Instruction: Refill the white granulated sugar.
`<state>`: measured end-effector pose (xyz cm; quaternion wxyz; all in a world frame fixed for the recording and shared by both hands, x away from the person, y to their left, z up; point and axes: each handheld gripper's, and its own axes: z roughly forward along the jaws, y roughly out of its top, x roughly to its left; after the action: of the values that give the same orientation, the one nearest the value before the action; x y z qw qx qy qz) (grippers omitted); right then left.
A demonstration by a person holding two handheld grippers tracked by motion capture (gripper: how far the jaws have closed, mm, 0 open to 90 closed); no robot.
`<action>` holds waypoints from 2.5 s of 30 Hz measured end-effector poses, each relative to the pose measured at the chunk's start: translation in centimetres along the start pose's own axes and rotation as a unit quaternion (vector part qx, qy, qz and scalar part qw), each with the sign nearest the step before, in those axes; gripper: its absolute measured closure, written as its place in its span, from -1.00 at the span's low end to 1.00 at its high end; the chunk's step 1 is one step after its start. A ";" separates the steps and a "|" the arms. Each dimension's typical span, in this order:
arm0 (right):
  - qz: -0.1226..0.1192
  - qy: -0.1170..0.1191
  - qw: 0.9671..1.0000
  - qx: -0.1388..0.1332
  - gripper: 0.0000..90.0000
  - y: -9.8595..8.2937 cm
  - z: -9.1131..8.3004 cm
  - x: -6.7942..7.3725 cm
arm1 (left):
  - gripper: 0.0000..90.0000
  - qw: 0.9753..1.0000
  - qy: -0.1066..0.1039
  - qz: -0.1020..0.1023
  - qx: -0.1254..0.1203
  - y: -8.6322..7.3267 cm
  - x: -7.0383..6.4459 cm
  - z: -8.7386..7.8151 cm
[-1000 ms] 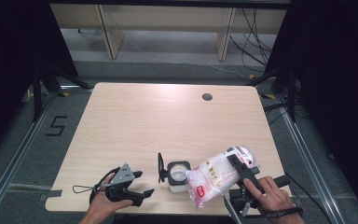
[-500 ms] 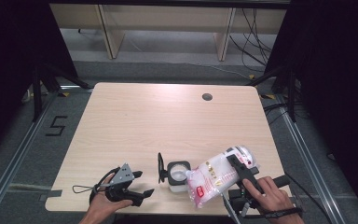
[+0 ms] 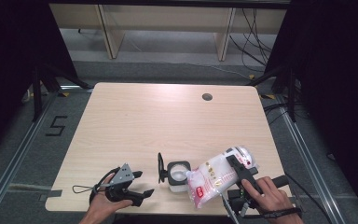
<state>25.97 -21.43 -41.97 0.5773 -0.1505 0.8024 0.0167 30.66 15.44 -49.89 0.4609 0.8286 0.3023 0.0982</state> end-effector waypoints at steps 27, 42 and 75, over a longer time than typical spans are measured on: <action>-0.033 -0.015 0.999 -0.017 -0.02 0.1 0.0 -0.6 | -0.54 1.000 0.001 -0.008 -0.003 -0.1 -0.1 0.1; -0.026 -0.021 0.999 -0.023 -0.02 0.2 0.1 -0.3 | -0.53 1.000 -0.002 -0.010 -0.007 0.0 -0.2 0.1; -0.006 -0.012 0.999 -0.032 0.00 -0.5 0.1 -0.5 | -0.54 1.000 -0.001 -0.005 -0.007 0.0 -0.1 0.1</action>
<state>26.38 -21.81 -41.46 0.5818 -0.1736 0.7935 0.0412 30.64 15.35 -49.94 0.4676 0.8237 0.3056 0.0971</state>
